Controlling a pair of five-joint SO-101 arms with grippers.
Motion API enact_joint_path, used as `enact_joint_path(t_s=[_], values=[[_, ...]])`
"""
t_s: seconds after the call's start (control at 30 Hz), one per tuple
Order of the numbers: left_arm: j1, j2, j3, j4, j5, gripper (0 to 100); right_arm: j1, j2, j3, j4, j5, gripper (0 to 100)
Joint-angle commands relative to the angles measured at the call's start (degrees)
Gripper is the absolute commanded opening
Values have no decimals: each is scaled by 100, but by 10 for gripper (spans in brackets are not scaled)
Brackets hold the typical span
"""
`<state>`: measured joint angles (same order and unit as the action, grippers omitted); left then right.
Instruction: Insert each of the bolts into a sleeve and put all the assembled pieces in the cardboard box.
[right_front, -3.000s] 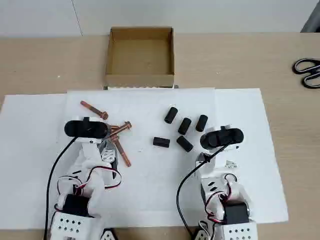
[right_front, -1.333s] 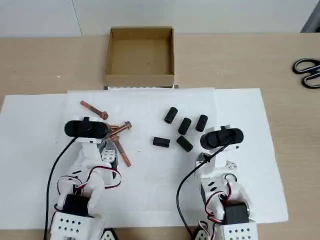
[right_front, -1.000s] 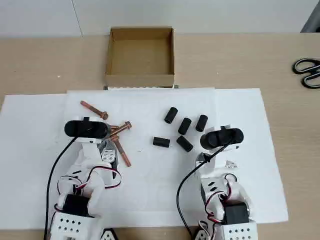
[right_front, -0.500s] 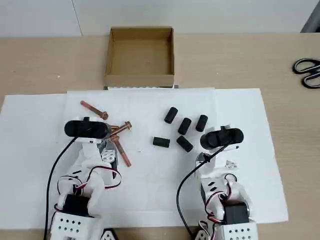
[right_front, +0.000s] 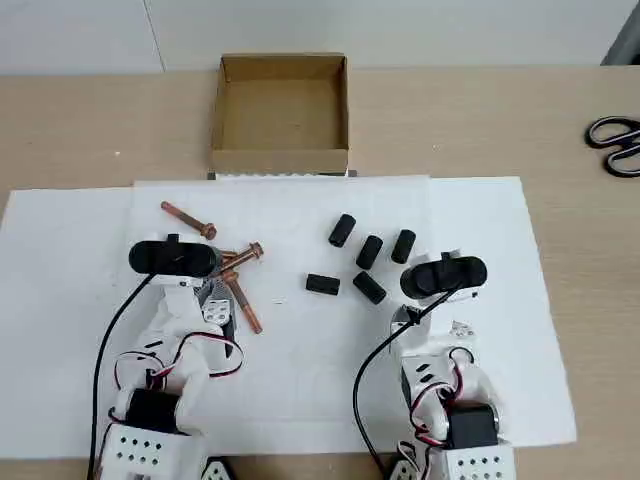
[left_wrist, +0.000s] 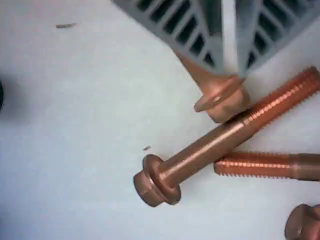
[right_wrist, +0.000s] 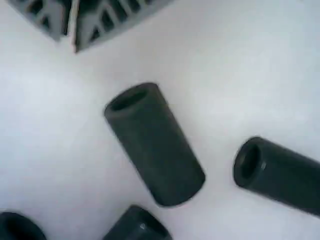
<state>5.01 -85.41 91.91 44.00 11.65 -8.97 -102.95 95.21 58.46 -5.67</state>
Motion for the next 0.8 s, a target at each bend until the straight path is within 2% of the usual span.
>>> enact_joint_path(t_s=[0.0,0.3,0.6,0.77], values=[[-26,-44,-31,-132,-18,6,-31,-101,-18,-110,35,4],[-26,-44,-31,-132,-18,6,66,-101,-88,-347,35,4],[-26,-44,-31,-132,-18,6,277,-92,-923,-207,70,4],[-26,-44,-31,-132,-18,6,303,-75,-1327,-57,615,4]])
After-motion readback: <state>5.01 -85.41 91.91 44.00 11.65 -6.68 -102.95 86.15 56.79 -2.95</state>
